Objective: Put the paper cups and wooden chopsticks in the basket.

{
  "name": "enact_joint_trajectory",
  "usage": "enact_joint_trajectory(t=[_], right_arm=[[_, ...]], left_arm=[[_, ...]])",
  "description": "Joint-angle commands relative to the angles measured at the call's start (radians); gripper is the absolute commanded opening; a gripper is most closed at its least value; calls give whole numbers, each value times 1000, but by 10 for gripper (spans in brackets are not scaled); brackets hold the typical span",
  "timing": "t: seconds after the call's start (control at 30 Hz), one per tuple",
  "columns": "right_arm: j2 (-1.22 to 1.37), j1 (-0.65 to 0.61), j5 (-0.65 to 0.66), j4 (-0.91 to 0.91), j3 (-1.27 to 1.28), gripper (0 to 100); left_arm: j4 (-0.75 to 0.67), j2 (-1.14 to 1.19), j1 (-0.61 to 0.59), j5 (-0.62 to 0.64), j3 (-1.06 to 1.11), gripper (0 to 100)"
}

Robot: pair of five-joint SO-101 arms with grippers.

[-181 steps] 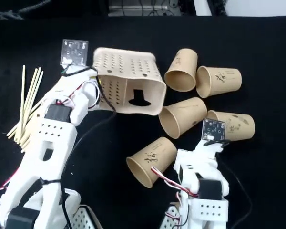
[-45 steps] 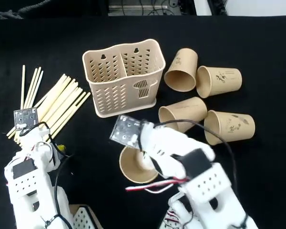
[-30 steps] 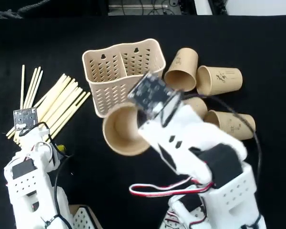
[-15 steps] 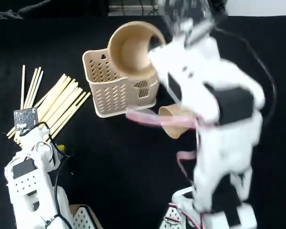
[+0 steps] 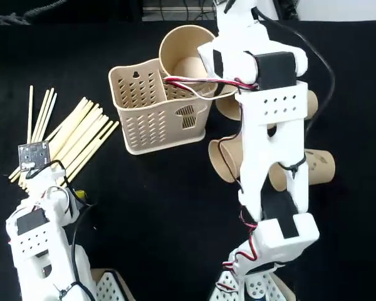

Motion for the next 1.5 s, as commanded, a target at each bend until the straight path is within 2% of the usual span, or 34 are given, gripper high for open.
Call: enact_joint_trajectory(t=[0.0,0.1,0.27,0.33,0.53,0.7,0.87,1.1,1.27,1.47], right_arm=[[5,-11,-9,26,-42,15],[25,-23,-8,43,-47,68],[21,-55,60,71,-81,351],[2,-71,69,100,-127,405],[-51,-66,115,272,-225,355],[-176,-11,221,265,107,322],[-490,-14,331,229,564,322],[-854,-11,413,-100,1276,322],[-886,-3,428,-411,1659,322],[-892,72,497,-830,1942,319]], left_arm=[[-15,-11,4,-9,-5,278],[-15,-11,4,-9,-5,278],[-15,-11,4,-9,-5,278],[-15,-11,4,-9,-5,278],[-15,-11,4,-9,-5,278],[-31,-11,4,-9,-4,278],[-35,-9,4,-9,-4,278],[-34,-9,4,-9,-4,278],[-34,-9,4,-9,-4,278],[-34,-9,4,-9,-4,278]])
